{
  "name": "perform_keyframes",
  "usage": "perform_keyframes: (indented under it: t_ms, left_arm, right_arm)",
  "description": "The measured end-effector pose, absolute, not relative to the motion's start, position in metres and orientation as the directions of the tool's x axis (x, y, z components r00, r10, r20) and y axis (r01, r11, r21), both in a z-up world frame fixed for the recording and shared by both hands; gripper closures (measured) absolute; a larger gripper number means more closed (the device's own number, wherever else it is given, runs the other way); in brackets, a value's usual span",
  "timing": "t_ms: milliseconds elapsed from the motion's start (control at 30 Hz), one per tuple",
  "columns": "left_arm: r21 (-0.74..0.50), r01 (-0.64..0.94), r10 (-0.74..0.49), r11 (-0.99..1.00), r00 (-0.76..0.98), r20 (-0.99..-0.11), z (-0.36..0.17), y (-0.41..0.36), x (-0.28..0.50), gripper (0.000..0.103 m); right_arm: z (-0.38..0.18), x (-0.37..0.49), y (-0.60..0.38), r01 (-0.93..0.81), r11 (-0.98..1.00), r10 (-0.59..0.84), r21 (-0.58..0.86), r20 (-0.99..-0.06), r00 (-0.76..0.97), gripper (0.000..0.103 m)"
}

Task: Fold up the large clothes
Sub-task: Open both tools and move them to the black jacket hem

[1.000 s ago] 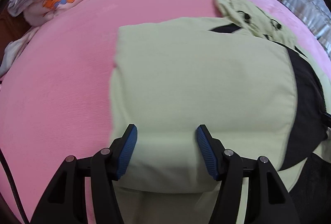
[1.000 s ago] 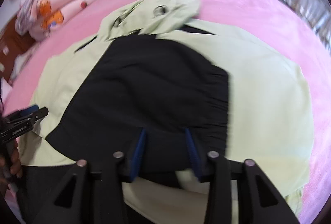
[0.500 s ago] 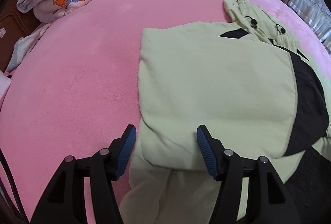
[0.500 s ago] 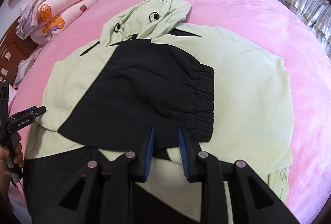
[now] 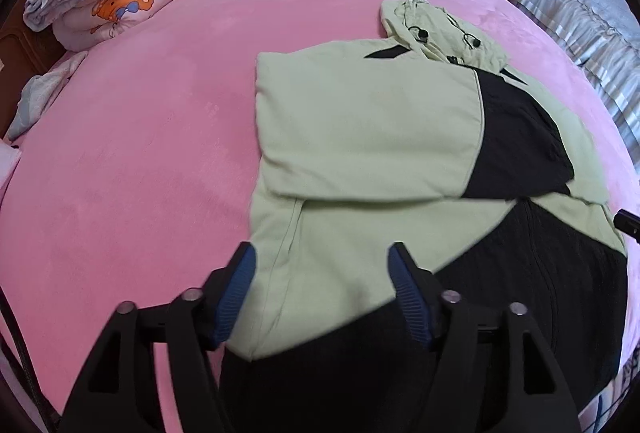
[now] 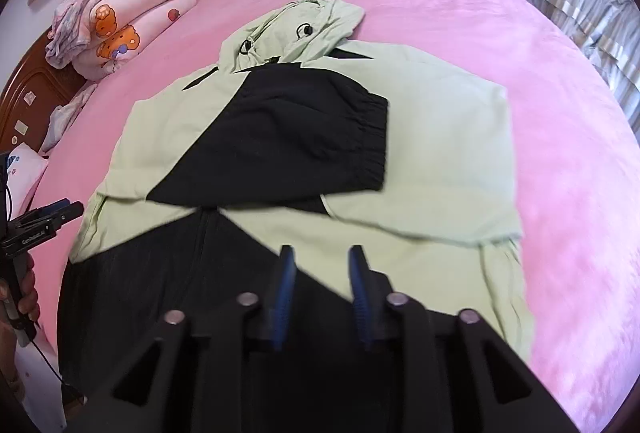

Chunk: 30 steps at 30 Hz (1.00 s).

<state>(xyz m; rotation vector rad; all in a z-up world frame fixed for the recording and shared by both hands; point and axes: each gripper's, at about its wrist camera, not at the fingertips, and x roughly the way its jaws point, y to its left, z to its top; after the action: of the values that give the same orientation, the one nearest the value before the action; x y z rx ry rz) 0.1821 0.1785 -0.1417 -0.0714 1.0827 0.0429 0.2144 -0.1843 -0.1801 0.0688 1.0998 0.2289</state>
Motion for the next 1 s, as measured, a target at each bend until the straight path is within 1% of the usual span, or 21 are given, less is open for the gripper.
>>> perform_keyframes:
  t_ms: [67,200,333,567,767,1000]
  left_arm:
    - [-0.037,-0.068,-0.001,0.997,0.459,-0.888,-0.142,0.183,0.160,0.026]
    - [-0.014,-0.081,0.020,0.997,0.408,-0.913,-0.154,0.196,0.111,0.026]
    - [-0.029,-0.115,0.012,0.993,0.347,-0.938,-0.171,0.213,0.062,0.026]
    - [-0.044,-0.170,0.003,0.985,0.267,-0.964,-0.198,0.236,0.011,0.026]
    - [-0.079,-0.192,-0.023,0.978,0.274,-0.961,-0.207,0.245,-0.012,0.025]
    - [-0.131,-0.200,-0.071,0.971,0.285,-0.956,-0.207,0.256,-0.031,0.024]
  right_arm:
    - [-0.176,0.198,-0.193,-0.147,0.976,0.212,0.163,-0.873,0.440,0.062]
    - [-0.172,0.154,-0.215,-0.139,0.981,0.181,0.132,-0.880,0.439,0.062]
    - [-0.175,0.112,-0.239,-0.120,0.989,0.132,0.089,-0.894,0.428,0.062]
    - [-0.193,0.056,-0.289,-0.014,0.997,0.076,0.076,-0.922,0.379,0.062]
    - [-0.211,0.024,-0.317,0.064,0.992,0.081,0.110,-0.936,0.344,0.062]
    - [-0.233,0.004,-0.322,0.068,0.982,0.150,0.177,-0.944,0.295,0.062]
